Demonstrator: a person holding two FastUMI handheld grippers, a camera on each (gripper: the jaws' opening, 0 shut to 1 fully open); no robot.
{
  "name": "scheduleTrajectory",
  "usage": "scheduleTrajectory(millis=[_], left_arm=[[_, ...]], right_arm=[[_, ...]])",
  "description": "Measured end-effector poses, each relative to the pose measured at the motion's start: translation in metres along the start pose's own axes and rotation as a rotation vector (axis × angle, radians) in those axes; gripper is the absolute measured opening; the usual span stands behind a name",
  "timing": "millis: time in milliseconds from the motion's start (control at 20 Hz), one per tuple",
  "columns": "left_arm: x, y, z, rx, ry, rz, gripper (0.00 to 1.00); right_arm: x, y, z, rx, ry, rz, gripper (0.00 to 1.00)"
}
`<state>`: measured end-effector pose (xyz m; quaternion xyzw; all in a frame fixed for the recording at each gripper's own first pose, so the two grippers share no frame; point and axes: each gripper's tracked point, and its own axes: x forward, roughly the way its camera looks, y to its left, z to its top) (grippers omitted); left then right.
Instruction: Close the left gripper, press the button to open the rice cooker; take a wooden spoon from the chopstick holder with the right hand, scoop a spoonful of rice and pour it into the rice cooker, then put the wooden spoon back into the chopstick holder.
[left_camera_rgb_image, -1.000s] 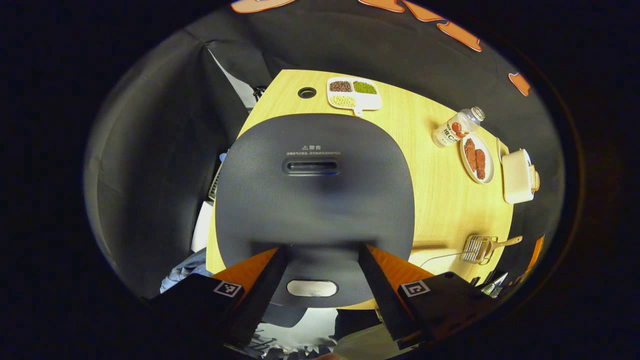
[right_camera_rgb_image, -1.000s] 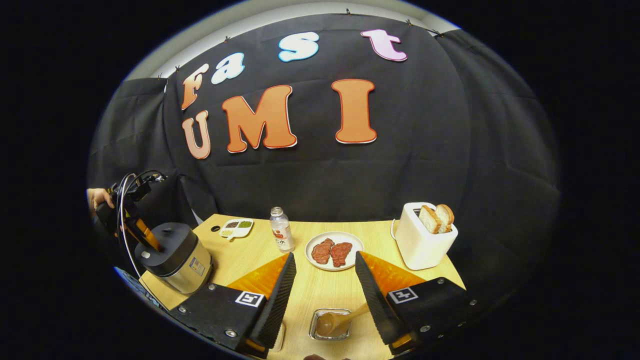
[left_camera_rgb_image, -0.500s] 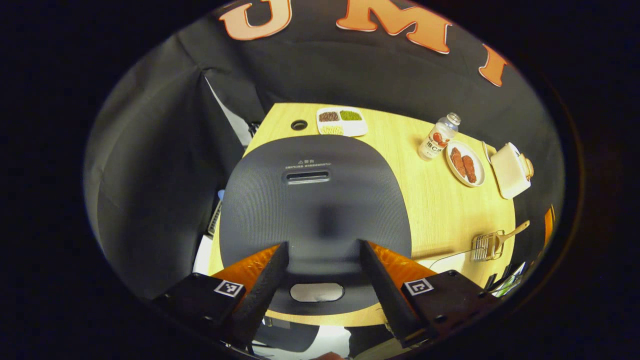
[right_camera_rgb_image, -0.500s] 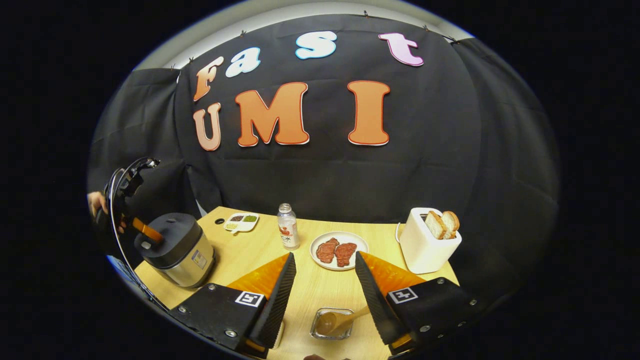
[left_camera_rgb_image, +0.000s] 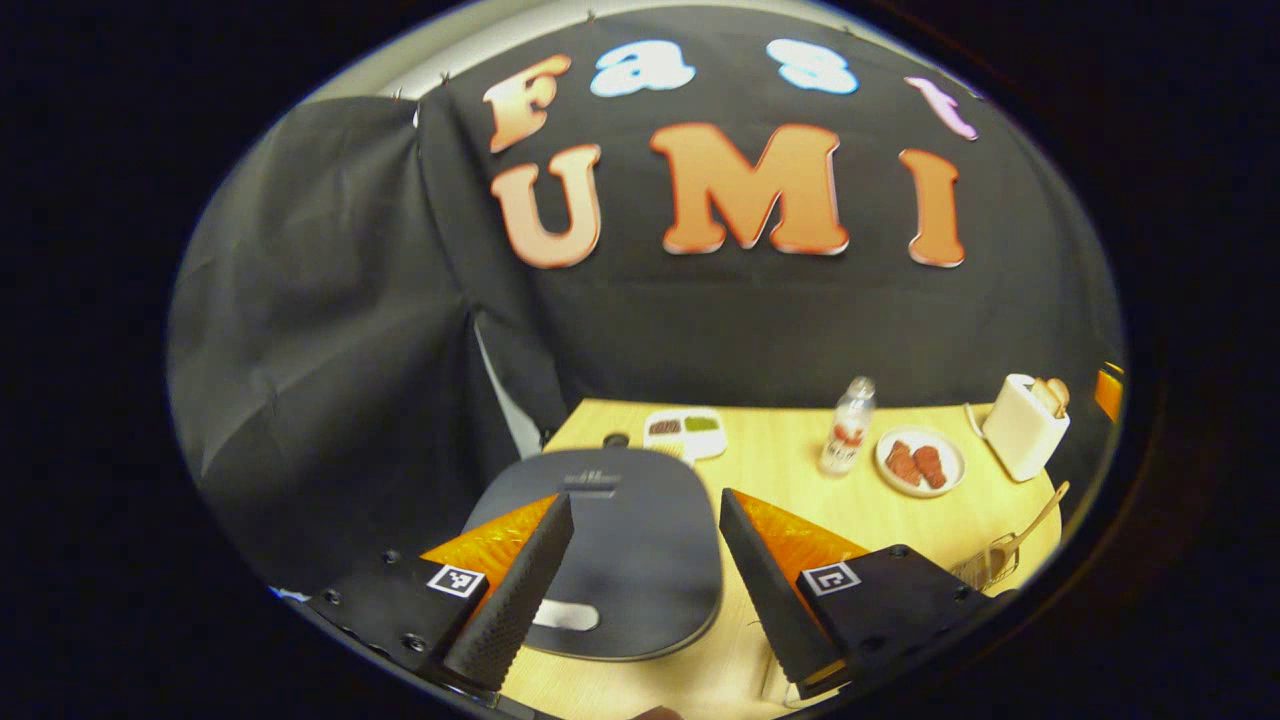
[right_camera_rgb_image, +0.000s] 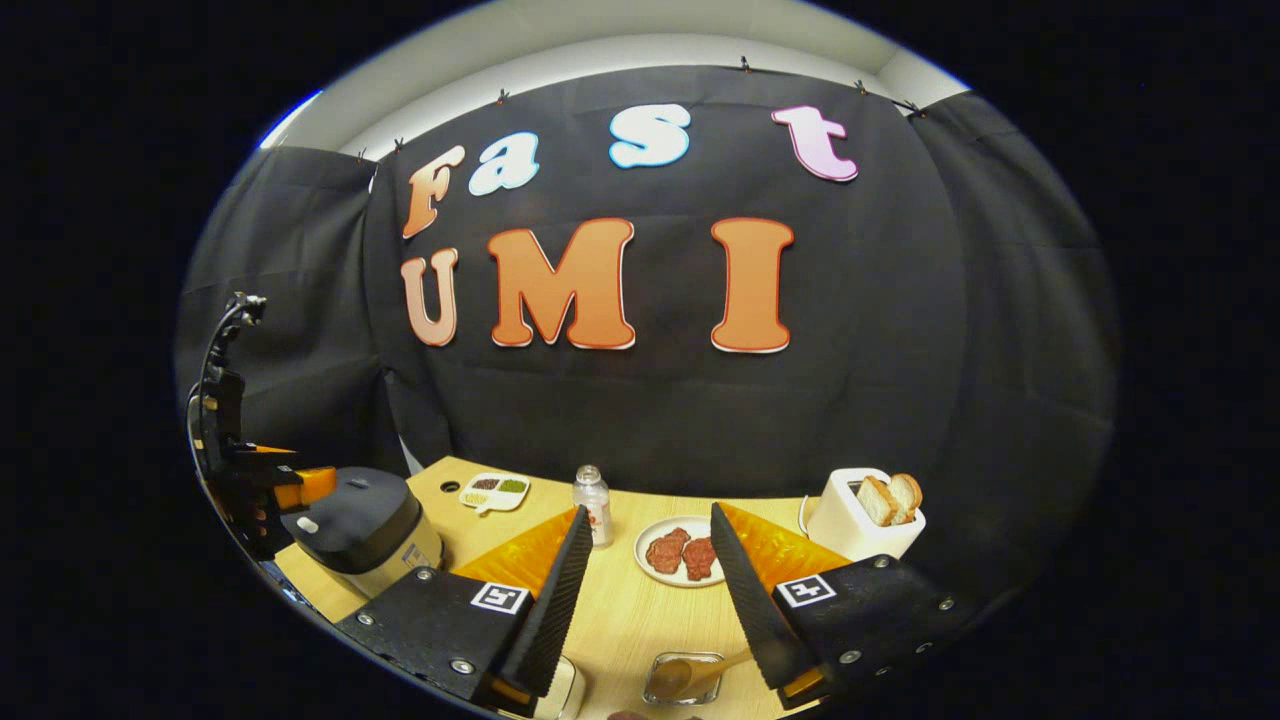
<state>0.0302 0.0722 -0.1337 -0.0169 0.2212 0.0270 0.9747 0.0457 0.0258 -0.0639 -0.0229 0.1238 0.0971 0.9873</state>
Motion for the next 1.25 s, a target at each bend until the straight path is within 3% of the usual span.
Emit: scheduleTrajectory(millis=[100, 150, 200, 250, 300, 450, 550, 650, 700, 800, 850, 950, 1050, 1250], left_arm=[[-0.012, -0.025, 0.029, -0.029, -0.074, -0.056, 1.0], [-0.021, -0.029, 0.042, -0.038, -0.112, -0.07, 1.0], [-0.027, -0.03, 0.056, -0.044, -0.153, -0.073, 1.0], [-0.033, -0.032, 0.069, -0.047, -0.193, -0.078, 1.0], [-0.039, -0.034, 0.081, -0.048, -0.237, -0.084, 1.0], [-0.057, -0.038, 0.097, -0.02, -0.355, -0.086, 1.0], [-0.058, -0.042, 0.094, 0.009, -0.367, -0.072, 1.0], [-0.064, -0.046, 0.096, 0.019, -0.381, -0.078, 0.99], [-0.067, -0.048, 0.098, 0.017, -0.396, -0.085, 0.99], [-0.066, -0.053, 0.092, 0.008, -0.397, -0.109, 0.98], [-0.064, -0.05, 0.085, 0.004, -0.38, -0.105, 0.98], [-0.067, -0.048, 0.088, 0.01, -0.386, -0.098, 0.97], [-0.069, -0.05, 0.092, 0.034, -0.399, -0.093, 0.97], [-0.072, -0.058, 0.095, 0.057, -0.405, -0.117, 0.97]], right_arm=[[0.0, 0.006, 0.013, 0.005, -0.034, 0.002, 0.75], [-0.003, 0.005, 0.017, 0.003, -0.047, 0.0, 0.84], [-0.004, 0.006, 0.023, 0.004, -0.063, 0.001, 0.76], [-0.007, 0.01, 0.03, 0.019, -0.078, 0.002, 0.84], [-0.009, 0.016, 0.035, 0.037, -0.093, 0.016, 0.78], [-0.013, 0.026, 0.038, 0.047, -0.13, 0.039, 0.79], [-0.014, 0.028, 0.04, 0.048, -0.137, 0.045, 0.75], [-0.017, 0.029, 0.048, 0.049, -0.171, 0.055, 0.84], [-0.018, 0.029, 0.053, 0.046, -0.194, 0.053, 0.8], [-0.019, 0.027, 0.063, 0.035, -0.256, 0.048, 0.84], [-0.019, 0.027, 0.06, 0.036, -0.258, 0.046, 0.8], [-0.02, 0.031, 0.054, 0.043, -0.244, 0.055, 0.84], [-0.021, 0.031, 0.058, 0.043, -0.25, 0.058, 0.75], [-0.023, 0.029, 0.07, 0.034, -0.278, 0.052, 0.75]])
